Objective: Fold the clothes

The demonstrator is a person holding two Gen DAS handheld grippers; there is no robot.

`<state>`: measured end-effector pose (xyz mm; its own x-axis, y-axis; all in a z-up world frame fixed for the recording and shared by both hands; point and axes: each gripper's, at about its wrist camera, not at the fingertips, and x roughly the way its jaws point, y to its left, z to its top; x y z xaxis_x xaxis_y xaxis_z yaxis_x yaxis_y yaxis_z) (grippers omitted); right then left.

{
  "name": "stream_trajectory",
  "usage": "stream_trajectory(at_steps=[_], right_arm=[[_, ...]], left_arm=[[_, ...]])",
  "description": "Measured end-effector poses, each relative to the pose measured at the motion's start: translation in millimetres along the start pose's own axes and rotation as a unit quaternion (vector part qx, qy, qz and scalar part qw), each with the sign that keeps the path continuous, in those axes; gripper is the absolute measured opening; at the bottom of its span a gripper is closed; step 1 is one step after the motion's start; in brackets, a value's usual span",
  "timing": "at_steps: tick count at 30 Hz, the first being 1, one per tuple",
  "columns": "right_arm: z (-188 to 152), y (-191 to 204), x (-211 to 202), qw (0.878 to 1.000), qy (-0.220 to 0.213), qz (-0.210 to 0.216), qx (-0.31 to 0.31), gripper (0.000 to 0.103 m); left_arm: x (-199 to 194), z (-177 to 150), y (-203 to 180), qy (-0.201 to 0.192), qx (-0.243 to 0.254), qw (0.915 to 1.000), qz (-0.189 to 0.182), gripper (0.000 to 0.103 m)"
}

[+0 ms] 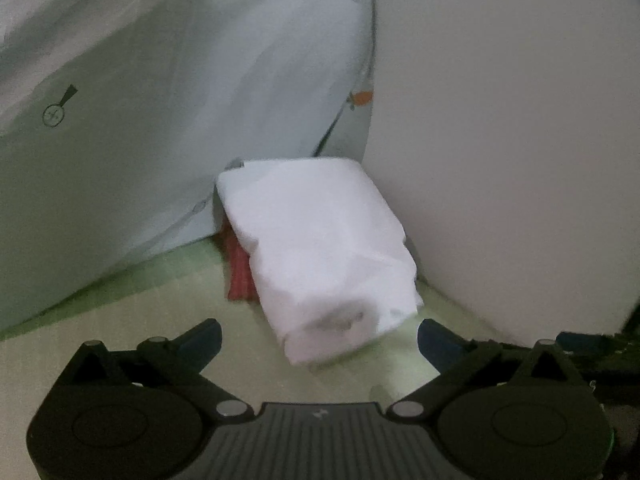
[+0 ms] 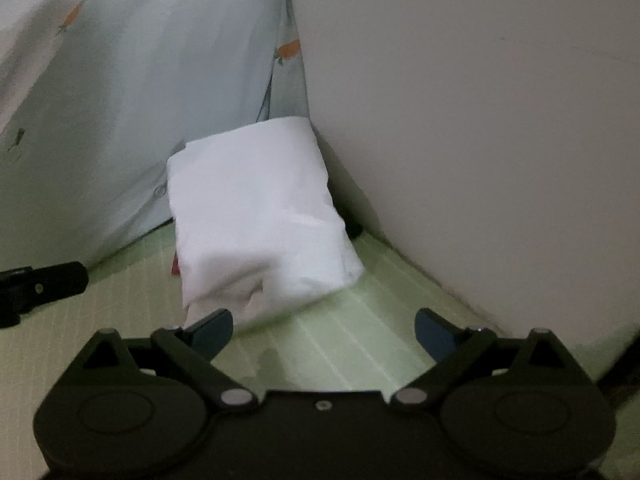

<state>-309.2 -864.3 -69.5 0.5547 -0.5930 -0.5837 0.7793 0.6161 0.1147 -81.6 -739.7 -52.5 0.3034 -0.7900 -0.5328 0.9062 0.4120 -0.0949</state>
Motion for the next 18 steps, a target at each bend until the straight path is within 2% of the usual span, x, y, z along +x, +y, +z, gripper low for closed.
stream_trajectory(at_steps=[9, 18], right_arm=[[-46.0, 2.6, -33.2, 0.999, 0.027, 0.018, -0.007, 0.095], [-50.5, 3.8, -39.8, 1.0, 0.022, 0.016, -0.01, 0.096]], left_arm=[[-25.6, -33.9, -6.0, 0.027, 0.021, 0.9994, -0.003, 0.103], [-32.5, -39.1, -6.1, 0.024, 0.032, 0.9992, -0.005, 0.103]])
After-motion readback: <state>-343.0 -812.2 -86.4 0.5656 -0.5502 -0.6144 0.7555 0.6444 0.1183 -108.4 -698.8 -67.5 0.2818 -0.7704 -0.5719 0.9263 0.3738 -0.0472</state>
